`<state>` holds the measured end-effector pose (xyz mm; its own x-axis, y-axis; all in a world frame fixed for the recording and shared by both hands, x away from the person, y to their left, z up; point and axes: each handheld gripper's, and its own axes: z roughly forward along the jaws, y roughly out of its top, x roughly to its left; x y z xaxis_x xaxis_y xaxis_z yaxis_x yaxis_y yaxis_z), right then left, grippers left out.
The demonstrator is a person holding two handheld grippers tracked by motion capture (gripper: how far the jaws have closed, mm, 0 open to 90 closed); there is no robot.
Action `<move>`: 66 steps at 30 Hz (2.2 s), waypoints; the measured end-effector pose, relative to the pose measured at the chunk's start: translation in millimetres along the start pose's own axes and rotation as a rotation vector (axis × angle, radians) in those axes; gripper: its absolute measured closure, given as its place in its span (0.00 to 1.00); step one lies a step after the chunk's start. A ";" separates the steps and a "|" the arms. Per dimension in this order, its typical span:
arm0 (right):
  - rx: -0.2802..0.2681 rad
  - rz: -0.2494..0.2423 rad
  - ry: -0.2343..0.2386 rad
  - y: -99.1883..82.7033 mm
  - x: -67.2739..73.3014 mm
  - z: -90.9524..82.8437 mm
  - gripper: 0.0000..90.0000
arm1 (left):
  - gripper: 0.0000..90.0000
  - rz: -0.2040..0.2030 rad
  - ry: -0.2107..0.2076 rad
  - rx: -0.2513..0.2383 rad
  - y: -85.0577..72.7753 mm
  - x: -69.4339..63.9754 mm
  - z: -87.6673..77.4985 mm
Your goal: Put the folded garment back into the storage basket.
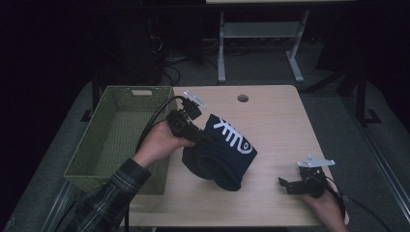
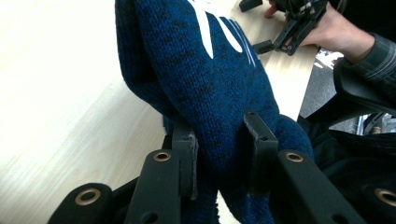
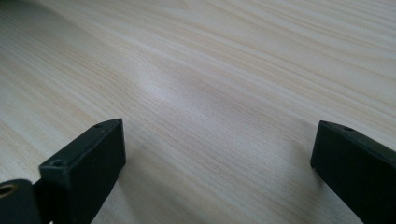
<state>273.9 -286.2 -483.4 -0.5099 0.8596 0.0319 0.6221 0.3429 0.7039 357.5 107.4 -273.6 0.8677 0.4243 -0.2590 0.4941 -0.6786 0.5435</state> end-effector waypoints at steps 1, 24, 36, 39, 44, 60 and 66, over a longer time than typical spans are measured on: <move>0.000 0.000 0.000 0.0 0.0 0.0 0.03 | 0.79 -0.001 0.005 -0.002 0.0 0.4 -4.9; -0.002 0.003 -0.004 0.0 -0.3 0.1 0.03 | 0.78 -0.111 0.132 -0.095 -24.0 18.2 -120.2; -0.003 0.004 -0.007 0.0 -0.5 0.2 0.03 | 0.78 -0.197 0.187 -0.170 -57.1 34.6 -164.7; -0.003 0.004 -0.007 0.0 -0.5 0.2 0.03 | 0.79 -0.220 0.203 -0.182 -66.4 39.6 -172.0; -0.003 0.005 -0.007 0.0 -0.4 0.2 0.03 | 0.79 -0.255 0.221 -0.199 -81.1 48.7 -181.3; -0.002 0.010 -0.012 0.1 -0.8 0.0 0.03 | 0.79 -0.344 0.260 -0.249 -126.4 67.0 -204.8; -0.001 0.014 -0.013 0.1 -0.6 0.0 0.03 | 0.79 -0.360 0.234 -0.252 -138.8 69.0 -198.7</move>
<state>274.3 -286.7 -483.3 -0.4933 0.8693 0.0322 0.6286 0.3306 0.7039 337.8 350.0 -208.2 0.5948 0.7479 -0.2948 0.7062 -0.3109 0.6361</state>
